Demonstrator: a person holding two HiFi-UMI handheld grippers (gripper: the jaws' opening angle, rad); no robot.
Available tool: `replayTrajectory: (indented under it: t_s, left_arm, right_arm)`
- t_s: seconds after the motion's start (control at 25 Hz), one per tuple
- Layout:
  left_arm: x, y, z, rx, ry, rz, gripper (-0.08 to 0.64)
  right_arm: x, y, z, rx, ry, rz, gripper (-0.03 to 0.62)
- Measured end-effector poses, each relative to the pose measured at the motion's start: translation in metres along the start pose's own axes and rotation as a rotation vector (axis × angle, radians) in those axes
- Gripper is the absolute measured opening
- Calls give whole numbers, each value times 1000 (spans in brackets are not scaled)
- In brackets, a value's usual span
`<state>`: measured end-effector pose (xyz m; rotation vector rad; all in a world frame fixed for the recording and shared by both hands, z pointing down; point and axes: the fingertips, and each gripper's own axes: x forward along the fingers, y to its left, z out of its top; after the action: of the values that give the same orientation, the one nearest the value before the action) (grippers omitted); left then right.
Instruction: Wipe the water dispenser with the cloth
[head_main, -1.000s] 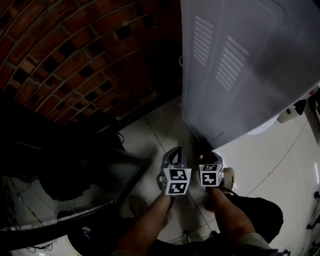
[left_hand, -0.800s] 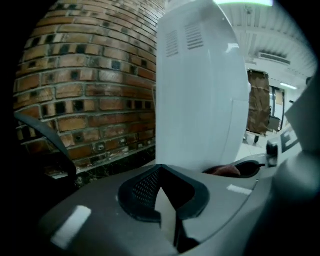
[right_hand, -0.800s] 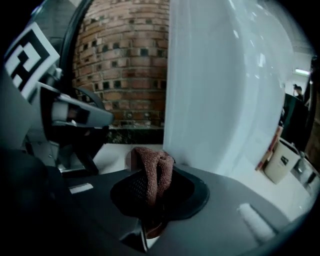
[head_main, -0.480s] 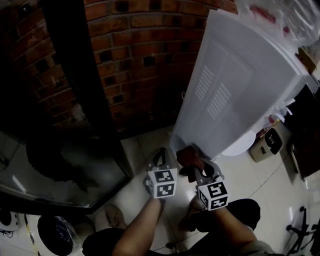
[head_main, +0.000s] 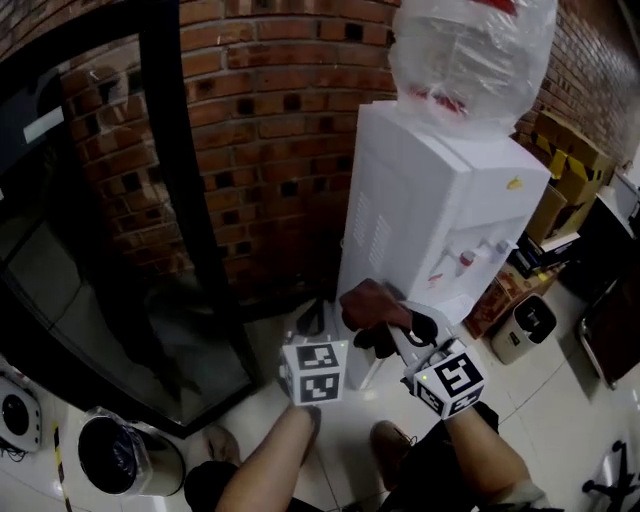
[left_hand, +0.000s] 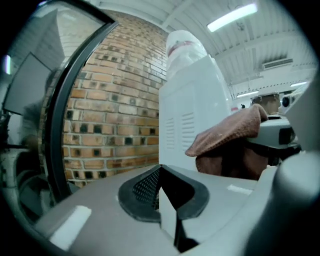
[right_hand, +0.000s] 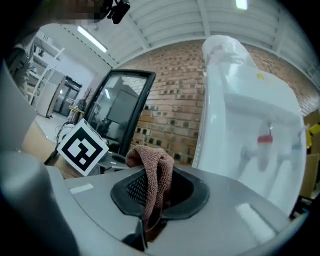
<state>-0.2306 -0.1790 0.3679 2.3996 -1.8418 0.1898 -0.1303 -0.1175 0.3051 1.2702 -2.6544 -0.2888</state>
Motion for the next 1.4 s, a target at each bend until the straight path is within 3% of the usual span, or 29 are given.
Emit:
replayTrajectory:
  t_s: [0.28,0.4,0.64,0.92,1.16,1.4]
  left_arm:
    - [-48,-30,117,-11,-81,5,0]
    - [-66,-50,166,-1,-128,17,0]
    - [-96,-69,259,23,-235,133,0]
    - [-97,-99,293,83,-205,147,0]
    - [-94,-96,277,50,-179,173,0]
    - [-70,-123,271,43,-171,185,0]
  right_arm:
    - [-37,-30,138,-71,-212,36,55]
    - [-53,-52,192,-100,-287,15,55]
    - [-60,-86,262,-185,-313,-21,55]
    - [-36,-124,276,-299,-198,-109,55]
    - [-4,-139,249,-372,-33,-149,55]
    - [-5,-152,240,-376,-23,-131,54]
